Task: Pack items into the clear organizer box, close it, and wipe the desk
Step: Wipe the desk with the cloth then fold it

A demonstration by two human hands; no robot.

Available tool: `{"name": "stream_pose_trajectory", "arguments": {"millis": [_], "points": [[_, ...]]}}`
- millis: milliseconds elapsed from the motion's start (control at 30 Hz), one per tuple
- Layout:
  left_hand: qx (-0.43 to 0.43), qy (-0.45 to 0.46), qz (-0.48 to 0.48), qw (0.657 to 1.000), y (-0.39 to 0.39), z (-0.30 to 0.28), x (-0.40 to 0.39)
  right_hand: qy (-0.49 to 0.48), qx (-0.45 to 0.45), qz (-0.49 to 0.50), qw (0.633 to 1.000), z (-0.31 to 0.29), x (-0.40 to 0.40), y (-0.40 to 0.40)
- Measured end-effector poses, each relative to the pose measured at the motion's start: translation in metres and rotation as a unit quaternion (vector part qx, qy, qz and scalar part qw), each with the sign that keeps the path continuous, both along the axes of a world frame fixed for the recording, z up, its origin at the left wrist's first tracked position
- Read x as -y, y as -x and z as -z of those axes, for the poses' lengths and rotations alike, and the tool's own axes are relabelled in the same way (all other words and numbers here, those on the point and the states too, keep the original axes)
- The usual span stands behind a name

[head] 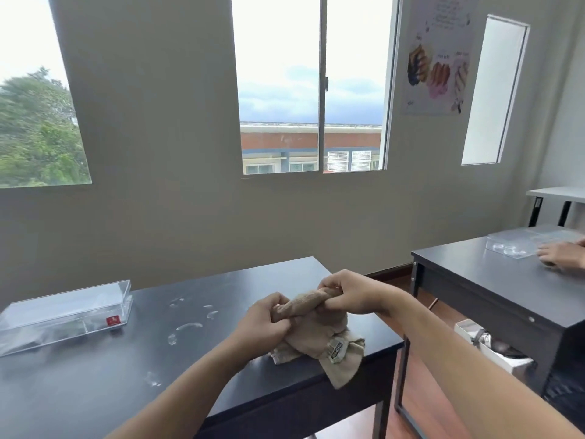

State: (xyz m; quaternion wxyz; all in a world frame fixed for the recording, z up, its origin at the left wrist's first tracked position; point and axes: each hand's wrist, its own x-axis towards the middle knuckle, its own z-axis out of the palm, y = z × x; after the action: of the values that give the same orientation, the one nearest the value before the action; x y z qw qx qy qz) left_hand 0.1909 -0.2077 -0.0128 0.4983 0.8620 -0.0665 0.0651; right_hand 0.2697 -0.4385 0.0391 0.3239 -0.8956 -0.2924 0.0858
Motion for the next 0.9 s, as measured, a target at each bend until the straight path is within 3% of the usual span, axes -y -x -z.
{"name": "stream_pose_trajectory", "arguments": {"millis": [133, 300, 433, 533, 667, 800, 900], "points": [[0.002, 0.067, 0.007, 0.998, 0.032, -0.020, -0.015, -0.053, -0.040, -0.038, 0.997, -0.020, -0.024, 0.015], [0.025, 0.061, -0.059, 0.996, 0.049, -0.033, -0.046, -0.085, -0.061, -0.032, 0.994, -0.030, -0.058, 0.021], [0.050, -0.041, -0.142, 0.988, 0.047, -0.016, -0.078, -0.013, 0.073, -0.002, 0.997, -0.008, -0.087, 0.021], [0.044, -0.164, -0.161, 0.972, 0.051, -0.002, -0.106, 0.055, 0.162, -0.060, 0.983, 0.012, -0.098, 0.030], [0.027, -0.313, -0.161, 0.936, 0.066, 0.009, -0.141, 0.138, 0.152, -0.134, 0.970, 0.054, -0.106, 0.036], [0.029, -0.364, -0.186, 0.912, 0.080, 0.013, -0.179, 0.131, 0.156, -0.124, 0.971, 0.071, -0.112, 0.032], [0.047, -0.367, -0.218, 0.903, 0.096, 0.019, -0.204, 0.178, 0.140, -0.103, 0.969, 0.070, -0.123, 0.022]]}}
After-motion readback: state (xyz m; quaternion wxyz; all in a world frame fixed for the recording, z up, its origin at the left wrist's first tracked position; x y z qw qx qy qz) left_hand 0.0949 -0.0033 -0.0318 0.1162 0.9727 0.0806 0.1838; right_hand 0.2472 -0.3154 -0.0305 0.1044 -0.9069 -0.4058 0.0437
